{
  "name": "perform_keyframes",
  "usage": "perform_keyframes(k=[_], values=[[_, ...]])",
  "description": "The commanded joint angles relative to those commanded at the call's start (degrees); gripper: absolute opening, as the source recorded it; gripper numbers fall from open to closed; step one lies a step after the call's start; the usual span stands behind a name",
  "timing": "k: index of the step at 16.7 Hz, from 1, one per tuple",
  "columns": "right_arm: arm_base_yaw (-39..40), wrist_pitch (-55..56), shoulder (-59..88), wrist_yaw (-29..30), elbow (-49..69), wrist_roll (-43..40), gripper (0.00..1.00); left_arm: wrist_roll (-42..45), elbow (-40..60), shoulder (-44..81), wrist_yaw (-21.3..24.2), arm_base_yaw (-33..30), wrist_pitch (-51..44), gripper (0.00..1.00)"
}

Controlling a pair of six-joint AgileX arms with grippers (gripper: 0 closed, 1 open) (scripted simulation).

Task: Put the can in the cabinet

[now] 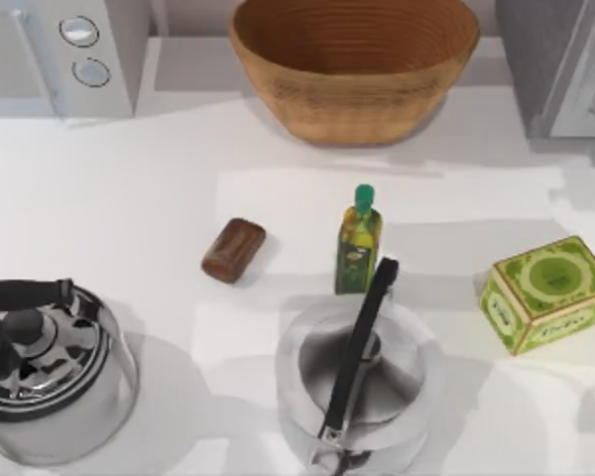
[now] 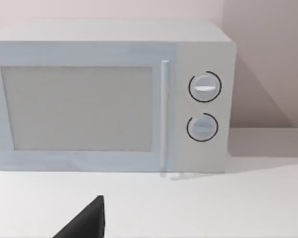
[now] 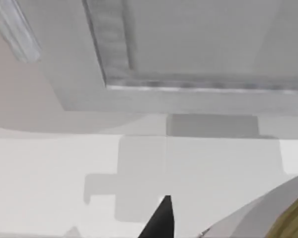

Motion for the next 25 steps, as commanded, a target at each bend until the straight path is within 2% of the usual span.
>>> perform_keyframes(k=[4,13,18,25], values=[[0.44,-8.31,-4.68,2.38,1.99,1.08,0.00,0.00,0.00,0.00,0.00,0.00,0.00,1.00],[0.48,-8.00,-8.12,2.63,-0.39,1.32,0.00,0.00,0.00,0.00,0.00,0.00,0.00,1.00],[1.63,-4.42,-23.30,3.30,-11.28,1.87,0.00,0.00,0.00,0.00,0.00,0.00,0.00,1.00],[4.06,3.56,-55.78,4.75,-34.39,3.12,0.00,0.00,0.00,0.00,0.00,0.00,0.00,1.00]])
